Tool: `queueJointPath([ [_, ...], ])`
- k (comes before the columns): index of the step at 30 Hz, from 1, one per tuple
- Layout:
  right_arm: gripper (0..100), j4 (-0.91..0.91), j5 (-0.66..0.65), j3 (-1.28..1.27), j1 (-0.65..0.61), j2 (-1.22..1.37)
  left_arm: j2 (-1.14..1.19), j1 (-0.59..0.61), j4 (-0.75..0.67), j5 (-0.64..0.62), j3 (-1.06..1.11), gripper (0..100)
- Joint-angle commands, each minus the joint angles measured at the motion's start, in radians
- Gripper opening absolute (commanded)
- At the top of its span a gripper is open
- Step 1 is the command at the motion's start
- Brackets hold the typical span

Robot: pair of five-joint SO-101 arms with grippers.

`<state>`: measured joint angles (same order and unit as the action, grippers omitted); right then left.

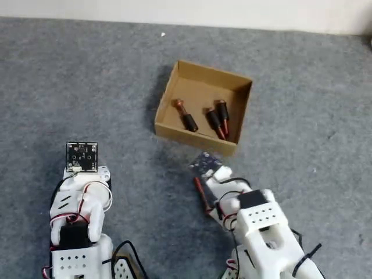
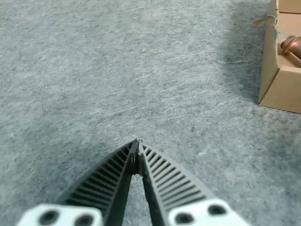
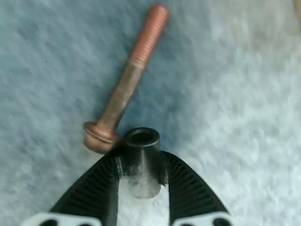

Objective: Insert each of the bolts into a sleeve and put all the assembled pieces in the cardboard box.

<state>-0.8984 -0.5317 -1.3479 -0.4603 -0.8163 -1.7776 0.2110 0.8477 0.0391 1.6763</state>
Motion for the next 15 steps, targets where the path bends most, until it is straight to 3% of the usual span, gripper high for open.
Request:
queueJointPath([
  [1, 0.5, 0.105, 0.075, 0.004, -0.137, -0.019, -0.010, 0.012, -0.014, 0.009, 0.005, 1],
  [8, 0.5, 0.331, 0.112, 0.010, -0.182, -0.031, -0.010, 0.013, -0.014, 0.009, 0.007, 1],
  [15, 0.5, 0.050, 0.110, 0.128, -0.093, -0.030, -0.010, 0.013, -0.014, 0.009, 0.007, 1],
])
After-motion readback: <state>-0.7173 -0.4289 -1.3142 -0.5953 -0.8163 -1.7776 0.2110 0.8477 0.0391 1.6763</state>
